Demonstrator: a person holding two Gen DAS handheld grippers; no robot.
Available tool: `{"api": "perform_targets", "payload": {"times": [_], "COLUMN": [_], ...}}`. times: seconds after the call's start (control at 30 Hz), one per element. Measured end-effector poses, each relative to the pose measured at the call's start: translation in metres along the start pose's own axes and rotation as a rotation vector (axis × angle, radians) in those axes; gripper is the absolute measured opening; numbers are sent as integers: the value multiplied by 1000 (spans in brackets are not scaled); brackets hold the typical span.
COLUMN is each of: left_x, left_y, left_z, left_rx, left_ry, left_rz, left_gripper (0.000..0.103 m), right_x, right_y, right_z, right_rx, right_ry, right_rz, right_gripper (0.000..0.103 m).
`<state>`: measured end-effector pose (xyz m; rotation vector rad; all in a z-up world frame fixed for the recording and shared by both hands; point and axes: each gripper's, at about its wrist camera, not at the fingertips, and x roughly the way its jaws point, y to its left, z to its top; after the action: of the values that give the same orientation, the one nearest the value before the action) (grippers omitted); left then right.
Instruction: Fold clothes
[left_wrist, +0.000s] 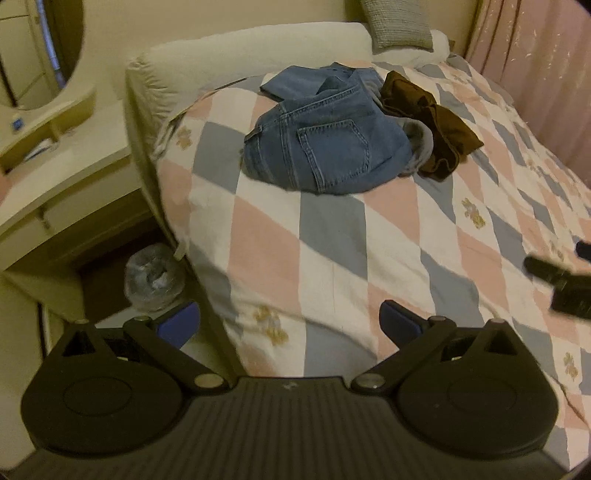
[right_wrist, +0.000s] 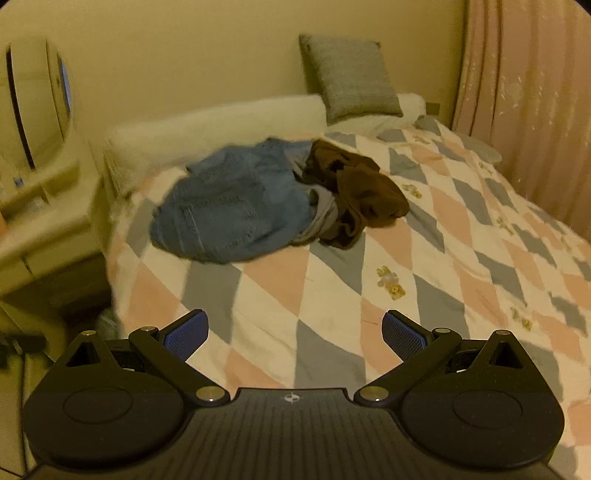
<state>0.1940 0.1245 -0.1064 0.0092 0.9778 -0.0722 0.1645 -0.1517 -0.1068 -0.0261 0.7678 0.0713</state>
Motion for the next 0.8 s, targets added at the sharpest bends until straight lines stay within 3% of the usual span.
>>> {"api": "perform_targets", "payload": {"times": [0.17,0.43,0.57,0.7,0.8], "left_x": [54,146,188,230,262], "left_y": [37,72,87,102,106], "left_z": [38,92,113,137,154], "left_rx": [-25,-75,-124,-195,-201], "left_ry": [0,43,49,34,17], "left_rz": [-68,-153,-267,-360,-380], "left_gripper": [98,96,96,96,96], "right_x": [65,151,186,220,245], "right_y": [29,50,62,80,92], "right_z": [14,65,95,127,153], "right_rx": [-97,-106,-184,-323,-389], "right_ry": [72,151,147,127,111], "right_rz": [-43,-21,4,57,95], "right_gripper": [103,103,103,92,83]}}
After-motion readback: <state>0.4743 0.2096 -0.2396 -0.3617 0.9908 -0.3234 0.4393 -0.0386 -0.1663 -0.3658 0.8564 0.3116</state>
